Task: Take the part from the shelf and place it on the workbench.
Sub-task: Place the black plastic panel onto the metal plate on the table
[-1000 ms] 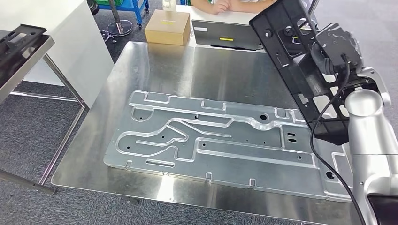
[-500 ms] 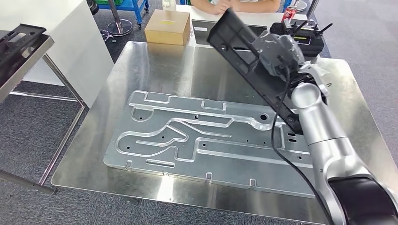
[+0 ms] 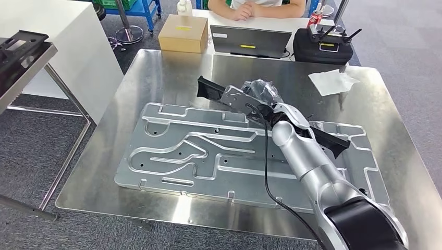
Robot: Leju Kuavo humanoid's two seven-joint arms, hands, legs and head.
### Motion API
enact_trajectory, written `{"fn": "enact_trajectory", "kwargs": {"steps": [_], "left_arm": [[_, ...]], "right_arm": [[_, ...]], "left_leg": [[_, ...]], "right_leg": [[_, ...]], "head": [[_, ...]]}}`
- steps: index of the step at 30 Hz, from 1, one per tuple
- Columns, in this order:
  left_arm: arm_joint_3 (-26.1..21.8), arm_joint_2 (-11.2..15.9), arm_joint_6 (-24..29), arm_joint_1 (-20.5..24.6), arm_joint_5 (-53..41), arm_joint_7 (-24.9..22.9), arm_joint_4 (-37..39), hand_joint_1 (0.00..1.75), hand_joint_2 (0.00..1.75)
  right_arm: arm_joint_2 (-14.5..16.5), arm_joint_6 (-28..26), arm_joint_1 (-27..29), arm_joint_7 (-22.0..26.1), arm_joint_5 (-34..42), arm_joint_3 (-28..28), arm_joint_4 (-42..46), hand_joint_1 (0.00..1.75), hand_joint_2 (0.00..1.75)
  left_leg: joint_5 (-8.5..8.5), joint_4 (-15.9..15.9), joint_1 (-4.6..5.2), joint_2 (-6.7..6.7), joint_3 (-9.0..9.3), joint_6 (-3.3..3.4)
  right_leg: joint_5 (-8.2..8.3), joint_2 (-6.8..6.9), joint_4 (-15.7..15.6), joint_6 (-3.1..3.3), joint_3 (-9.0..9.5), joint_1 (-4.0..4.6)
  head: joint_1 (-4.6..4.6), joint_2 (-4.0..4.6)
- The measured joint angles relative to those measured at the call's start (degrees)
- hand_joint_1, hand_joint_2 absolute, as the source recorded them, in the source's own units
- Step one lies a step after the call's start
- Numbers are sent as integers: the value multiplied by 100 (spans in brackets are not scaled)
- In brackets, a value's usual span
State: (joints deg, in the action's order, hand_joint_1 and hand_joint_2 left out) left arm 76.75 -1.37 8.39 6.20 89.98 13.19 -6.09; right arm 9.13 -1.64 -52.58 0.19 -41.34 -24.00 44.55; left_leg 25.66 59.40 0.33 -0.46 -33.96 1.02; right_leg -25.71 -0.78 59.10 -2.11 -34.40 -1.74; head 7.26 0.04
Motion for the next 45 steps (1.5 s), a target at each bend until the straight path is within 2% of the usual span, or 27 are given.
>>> {"fn": "enact_trajectory", "kwargs": {"steps": [5,10,14,21,25,28,32,45], "left_arm": [[-118,-24,86,28,0,-80,-3,0,175],[-238,-51,173,33,0,-124,-3,0,175],[-322,-64,238,36,0,-126,-4,0,175],[-442,-90,331,34,-2,-124,-5,0,175],[-485,-103,365,34,-11,-118,-5,0,175],[-507,-107,383,33,-11,-112,-5,0,175],[-512,-108,398,27,-9,-124,-5,0,0],[-514,-108,393,22,-18,-81,-5,0,0]], "right_arm": [[198,29,91,165,-180,-48,-309,175,175],[352,49,198,384,-355,-122,-505,175,175],[493,56,333,575,-418,-204,-618,175,175],[649,70,551,759,-391,-368,-620,175,175],[679,94,630,771,-350,-457,-547,0,175],[703,166,724,766,-262,-509,-482,0,175],[718,226,840,732,-173,-549,-432,0,175],[718,350,1067,686,73,-559,-409,0,175]], "left_leg": [[15,-4,-2,38,68,-1],[17,-4,-3,51,92,1],[17,-4,-9,64,98,0],[26,-4,-25,76,99,-14],[41,-5,-34,88,105,-31],[47,-7,-37,83,107,-32],[47,-9,-39,76,98,-32],[44,-9,-38,46,68,-30]], "right_leg": [[-28,-34,-10,51,53,5],[-15,-46,-11,52,75,9],[17,-57,-10,18,81,15],[10,-66,-8,28,77,30],[0,-83,-8,41,77,40],[-7,-79,-8,47,77,43],[-11,-71,-8,50,71,45],[-13,-49,-11,54,53,42]], "head": [[0,0],[0,0],[0,0],[0,0],[0,0],[0,0],[0,0],[0,0]]}}
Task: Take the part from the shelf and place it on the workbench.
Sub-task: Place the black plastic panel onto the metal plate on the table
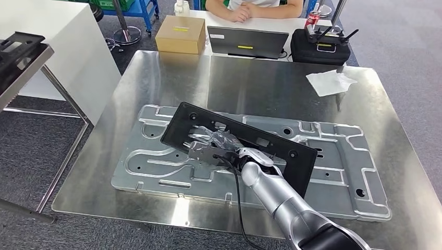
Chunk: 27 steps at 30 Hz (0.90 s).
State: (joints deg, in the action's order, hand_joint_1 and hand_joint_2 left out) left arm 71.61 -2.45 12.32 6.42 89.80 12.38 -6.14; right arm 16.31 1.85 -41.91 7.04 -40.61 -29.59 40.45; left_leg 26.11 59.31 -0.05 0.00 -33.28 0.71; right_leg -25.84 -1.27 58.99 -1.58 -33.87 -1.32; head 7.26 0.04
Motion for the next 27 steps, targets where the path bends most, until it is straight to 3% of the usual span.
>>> {"fn": "enact_trajectory", "kwargs": {"steps": [18,27], "left_arm": [[-66,0,-8,-31,20,65,0,0,0],[-278,-2,60,-107,20,207,0,0,0]], "right_arm": [[-209,320,201,-69,623,74,902,0,175],[-709,109,193,-495,1439,271,2536,0,175]], "left_leg": [[0,1,0,-1,-19,0],[-1,4,2,-17,-36,1]], "right_leg": [[0,2,-1,0,-20,0],[0,24,-4,0,-27,-2]], "head": [[0,0],[0,0]]}}
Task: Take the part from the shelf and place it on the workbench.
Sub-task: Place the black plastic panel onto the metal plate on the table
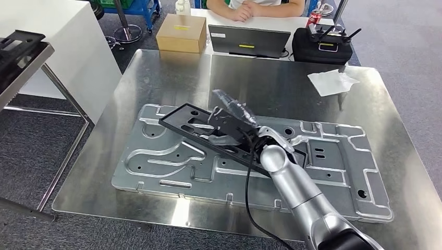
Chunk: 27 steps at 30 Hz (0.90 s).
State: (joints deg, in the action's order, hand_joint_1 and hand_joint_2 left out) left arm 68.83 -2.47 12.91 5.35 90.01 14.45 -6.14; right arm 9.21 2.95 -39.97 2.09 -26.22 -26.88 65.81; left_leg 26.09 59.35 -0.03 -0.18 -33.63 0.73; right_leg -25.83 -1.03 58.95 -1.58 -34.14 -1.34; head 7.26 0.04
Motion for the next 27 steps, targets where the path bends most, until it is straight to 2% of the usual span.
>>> {"fn": "enact_trajectory", "kwargs": {"steps": [7,11,15,20,24,27], "left_arm": [[-44,0,-71,-43,-26,107,0,0,0],[-30,0,-179,-67,-94,172,0,0,0],[10,1,-233,-75,-133,220,1,0,0],[51,1,-243,-75,-99,259,1,0,0],[55,0,-267,-79,-15,325,2,0,0],[26,-1,-245,-83,-2,326,2,0,0]], "right_arm": [[-519,-215,42,-138,149,461,1359,0,175],[-819,-405,323,-72,259,850,2150,0,175],[-1138,-730,939,526,689,1334,3189,0,175],[-1346,-836,1875,1402,1331,1784,4349,0,175],[-1369,-875,2796,1929,1658,1988,5222,0,0],[-1368,-1036,3544,2178,1693,2143,5740,0,0]], "left_leg": [[0,1,1,-17,-7,1],[1,2,1,-23,-9,2],[4,2,1,-31,-13,6],[10,2,1,-33,-12,10],[18,5,6,-38,-12,14],[29,6,20,-43,-11,29]], "right_leg": [[0,13,-5,-1,-2,-1],[-2,20,-7,-3,-1,-1],[-9,29,-11,-12,0,-1],[-15,30,-14,-19,0,-1],[-20,40,-23,-26,8,-4],[-24,44,-27,-36,12,-15]], "head": [[0,0],[0,0],[0,0],[0,0],[0,0],[0,0]]}}
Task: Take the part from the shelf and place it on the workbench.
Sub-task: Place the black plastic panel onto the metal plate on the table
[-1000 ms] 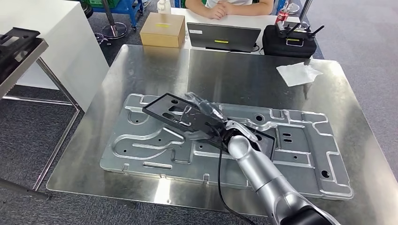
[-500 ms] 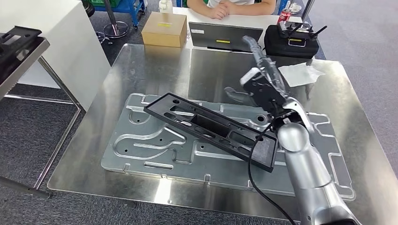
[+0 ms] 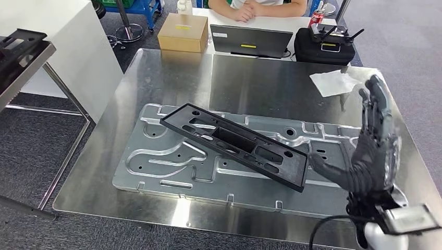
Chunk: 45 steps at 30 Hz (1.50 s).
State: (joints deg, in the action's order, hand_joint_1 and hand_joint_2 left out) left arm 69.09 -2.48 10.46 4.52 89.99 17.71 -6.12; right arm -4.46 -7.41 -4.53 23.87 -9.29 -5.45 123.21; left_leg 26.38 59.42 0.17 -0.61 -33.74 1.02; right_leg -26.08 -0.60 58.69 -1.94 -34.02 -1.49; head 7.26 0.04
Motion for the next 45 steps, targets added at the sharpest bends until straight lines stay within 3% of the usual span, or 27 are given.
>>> {"fn": "enact_trajectory", "kwargs": {"steps": [5,8,9,11,13,14,15,16,18,19,21,24,25,26,28,29,30,32,33,34,36,39,40,41,43,44,45], "left_arm": [[-50,-2,42,-4,2,-23,0,0,0],[-57,-2,42,-1,-1,-66,0,0,0],[-57,-4,42,3,-7,-80,-1,0,0],[-47,-8,35,12,-52,-93,-1,0,0],[-22,-4,-3,10,-113,-95,0,0,0],[-8,1,-34,6,-131,-95,0,0,0],[3,5,-63,3,-137,-95,0,0,0],[15,10,-89,2,-140,-95,0,0,0],[41,9,-123,6,-140,-95,-1,0,0],[56,4,-136,10,-140,-94,-2,0,0],[82,-3,-147,22,-140,-93,-4,0,0],[110,17,-161,19,-141,-91,1,0,0],[118,25,-168,16,-144,-91,4,0,0],[124,34,-173,14,-148,-90,6,0,0],[132,39,-179,19,-154,-84,7,0,0],[136,45,-181,20,-158,-80,7,0,0],[142,54,-184,21,-164,-78,7,0,0],[163,77,-199,23,-182,-79,7,0,0],[178,85,-213,31,-191,-84,7,0,0],[197,90,-229,46,-205,-90,5,0,0],[234,94,-248,79,-231,-104,2,0,0],[269,99,-250,76,-246,-115,0,0,0],[274,99,-250,71,-248,-119,0,0,0],[279,99,-249,72,-250,-122,0,0,0],[295,97,-240,84,-253,-126,0,0,0],[305,95,-233,89,-255,-125,0,0,0],[315,93,-227,89,-255,-116,0,0,0]], "right_arm": [[127,-419,1177,402,-214,330,599,0,0],[270,-544,1744,495,-219,559,839,0,0],[310,-560,1899,500,-194,654,899,0,0],[401,-566,2181,523,-142,892,1003,0,0],[536,-499,2430,595,-54,1212,1095,0,0],[616,-436,2537,635,9,1395,1136,0,0],[692,-362,2627,664,75,1568,1170,0,0],[767,-288,2699,685,136,1735,1202,0,0],[883,-178,2783,712,210,1986,1264,0,0],[933,-141,2815,722,223,2089,1297,0,0],[1033,-101,2872,736,211,2271,1372,0,0],[1176,-70,2927,737,179,2470,1435,0,0],[1226,-58,2950,738,173,2513,1448,0,0],[1281,-38,2977,744,168,2556,1467,0,0],[1405,20,3030,754,167,2656,1498,0,0],[1469,53,3048,757,177,2711,1507,0,0],[1531,84,3056,757,190,2768,1510,0,0],[1647,134,3058,756,206,2885,1513,0,0],[1703,160,3058,756,199,2951,1521,0,0],[1758,186,3063,758,189,3019,1539,0,0],[1873,250,3071,777,155,3161,1589,0,0],[2006,314,3077,810,121,3311,1625,0,0],[2032,326,3081,812,116,3344,1625,0,0],[2056,342,3091,814,114,3381,1627,0,0],[2107,392,3119,817,114,3471,1634,0,0],[2136,427,3129,818,116,3519,1637,0,0],[2162,464,3134,819,120,3565,1639,0,0]], "left_leg": [[19,20,45,-2,2,50],[-28,0,46,4,10,116],[-59,-31,32,11,14,146],[-117,-85,11,28,2,202],[-152,-90,33,30,-47,231],[-173,-89,47,28,-76,235],[-196,-88,63,23,-107,235],[-224,-87,79,16,-138,230],[-281,-83,101,-9,-189,213],[-312,-89,110,-26,-202,191],[-376,-99,97,-65,-205,129],[-448,-125,97,-136,-244,21],[-329,-41,94,-128,-291,-18],[-106,150,77,-103,-361,-64],[487,791,-10,-24,-510,-167],[667,1116,-52,1,-551,-219],[701,1325,-88,17,-531,-268],[442,1223,-148,63,-237,-359],[306,885,-177,141,43,-408],[278,472,-171,250,341,-444],[369,-93,-134,400,676,-382],[354,-178,-89,307,604,-138],[303,-179,-85,265,553,-67],[242,-189,-84,231,494,-6],[112,-192,-62,139,341,74],[48,-187,-37,83,262,99],[-19,-182,-5,19,180,117]], "right_leg": [[-2,2,-8,-54,15,-37],[12,1,-20,-112,40,-51],[-52,6,22,-121,30,-51],[-408,18,410,-113,-109,-45],[-876,25,1136,-93,-366,-23],[-1005,25,1420,-83,-444,-11],[-1031,25,1534,-66,-439,1],[-947,25,1410,-38,-310,15],[-684,-8,638,61,197,61],[-570,-40,263,114,444,91],[-466,-94,-125,186,678,147],[-314,-14,-221,251,638,136],[-245,32,-258,281,594,105],[-172,83,-291,298,537,73],[-70,182,-295,310,405,58],[-27,237,-285,298,339,54],[15,296,-268,282,270,46],[86,416,-197,230,116,9],[110,473,-141,196,44,-10],[127,524,-85,158,-20,-22],[165,632,-11,76,-74,-14],[241,749,-6,-50,-73,-28],[159,683,39,-84,-97,-46],[-22,563,167,-102,-144,-56],[-624,251,756,-94,-309,-41],[-869,164,1121,-72,-388,-18],[-994,118,1410,-39,-420,15]], "head": [[0,0],[0,0],[-1,0],[-1,0],[0,0],[0,0],[0,0],[0,0],[0,0],[1,0],[4,0],[3,0],[4,0],[6,0],[9,0],[9,0],[9,0],[9,0],[9,0],[12,0],[11,0],[4,0],[3,0],[4,0],[4,0],[4,0],[4,0]]}}
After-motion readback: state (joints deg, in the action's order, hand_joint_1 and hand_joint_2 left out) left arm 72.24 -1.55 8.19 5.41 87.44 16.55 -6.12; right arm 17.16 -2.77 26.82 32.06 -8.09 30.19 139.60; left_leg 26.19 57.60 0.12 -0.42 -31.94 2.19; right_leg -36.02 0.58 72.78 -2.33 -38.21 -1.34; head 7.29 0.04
